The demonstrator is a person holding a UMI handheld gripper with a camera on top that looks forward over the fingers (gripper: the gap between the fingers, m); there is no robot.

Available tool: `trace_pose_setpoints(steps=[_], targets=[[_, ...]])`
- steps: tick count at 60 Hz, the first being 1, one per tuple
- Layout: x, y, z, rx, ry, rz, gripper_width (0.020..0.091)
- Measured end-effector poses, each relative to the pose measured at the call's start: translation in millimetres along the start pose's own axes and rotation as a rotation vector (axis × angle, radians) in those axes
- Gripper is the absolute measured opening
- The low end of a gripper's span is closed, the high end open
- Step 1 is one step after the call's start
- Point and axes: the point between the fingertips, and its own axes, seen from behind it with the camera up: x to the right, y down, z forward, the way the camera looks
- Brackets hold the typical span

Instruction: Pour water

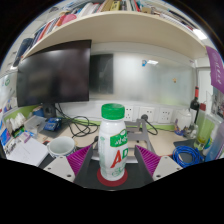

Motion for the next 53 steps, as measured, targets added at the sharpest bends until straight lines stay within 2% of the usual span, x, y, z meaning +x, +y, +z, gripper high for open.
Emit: trace_pose_setpoints(steps=[8, 16, 35, 53], targets=[[-5, 2, -53, -0.051, 0.048, 0.048, 0.0852], [-15, -20, -112, -0.096, 0.103, 0.122, 0.0854], [-29, -88, -200, -0.04, 0.206, 0.106, 0.0858], [-32, -86, -237, -0.035, 0.276, 0.093, 0.0852]])
